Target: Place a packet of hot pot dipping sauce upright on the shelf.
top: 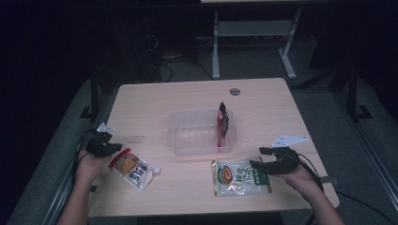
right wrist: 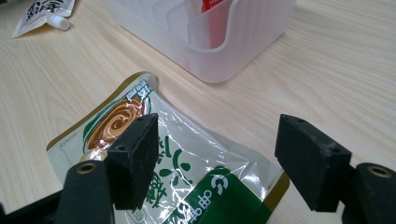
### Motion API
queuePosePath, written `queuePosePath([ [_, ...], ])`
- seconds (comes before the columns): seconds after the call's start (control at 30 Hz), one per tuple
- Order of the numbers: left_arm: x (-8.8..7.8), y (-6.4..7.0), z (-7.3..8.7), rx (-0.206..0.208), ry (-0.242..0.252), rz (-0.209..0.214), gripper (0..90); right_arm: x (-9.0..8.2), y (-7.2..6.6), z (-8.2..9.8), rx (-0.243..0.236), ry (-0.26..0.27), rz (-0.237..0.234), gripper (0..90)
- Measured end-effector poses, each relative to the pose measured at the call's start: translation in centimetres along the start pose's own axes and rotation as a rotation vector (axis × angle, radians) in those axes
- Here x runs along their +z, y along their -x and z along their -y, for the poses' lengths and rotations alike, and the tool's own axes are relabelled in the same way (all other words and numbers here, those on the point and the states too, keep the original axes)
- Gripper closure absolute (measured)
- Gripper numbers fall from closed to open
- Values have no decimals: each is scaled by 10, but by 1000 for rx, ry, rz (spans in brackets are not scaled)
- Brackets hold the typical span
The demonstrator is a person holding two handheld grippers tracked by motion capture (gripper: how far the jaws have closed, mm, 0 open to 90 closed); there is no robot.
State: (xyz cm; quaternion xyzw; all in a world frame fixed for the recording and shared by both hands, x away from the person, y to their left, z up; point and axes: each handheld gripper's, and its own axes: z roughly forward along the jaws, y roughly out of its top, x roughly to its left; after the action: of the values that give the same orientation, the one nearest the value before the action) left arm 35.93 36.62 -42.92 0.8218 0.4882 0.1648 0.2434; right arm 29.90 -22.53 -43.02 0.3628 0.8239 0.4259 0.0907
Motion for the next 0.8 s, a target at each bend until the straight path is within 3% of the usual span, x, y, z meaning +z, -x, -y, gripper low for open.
queuePosePath([
  [0.03, 0, 0, 0, 0, 0, 0, 899, 0, 0, 0, 0, 0, 0, 296],
  [0.07, 4, -8, 6, -35, -9, 1, 899, 0, 0, -1, 1, -4, 0, 296],
  [0.13, 6, -10, 10, -40, -29, 20, 899, 0, 0, -1, -3, -6, 1, 296],
  [0.23, 4, -7, 16, -26, -68, 35, 899, -1, -1, -1, -3, 3, 4, 296],
  [0.3, 2, -6, 18, -25, -69, 37, 899, 0, 0, -1, -3, 2, 4, 296],
  [0.47, -2, 0, 24, -27, -78, 90, 899, 1, -1, -1, -6, -1, 3, 296],
  [0.63, 1, 12, 19, -2, -76, 148, 899, 1, -1, -2, -10, 3, 1, 296],
  [0.8, 0, 40, 21, 32, -91, 214, 899, -1, 0, -1, -2, 3, 7, 296],
])
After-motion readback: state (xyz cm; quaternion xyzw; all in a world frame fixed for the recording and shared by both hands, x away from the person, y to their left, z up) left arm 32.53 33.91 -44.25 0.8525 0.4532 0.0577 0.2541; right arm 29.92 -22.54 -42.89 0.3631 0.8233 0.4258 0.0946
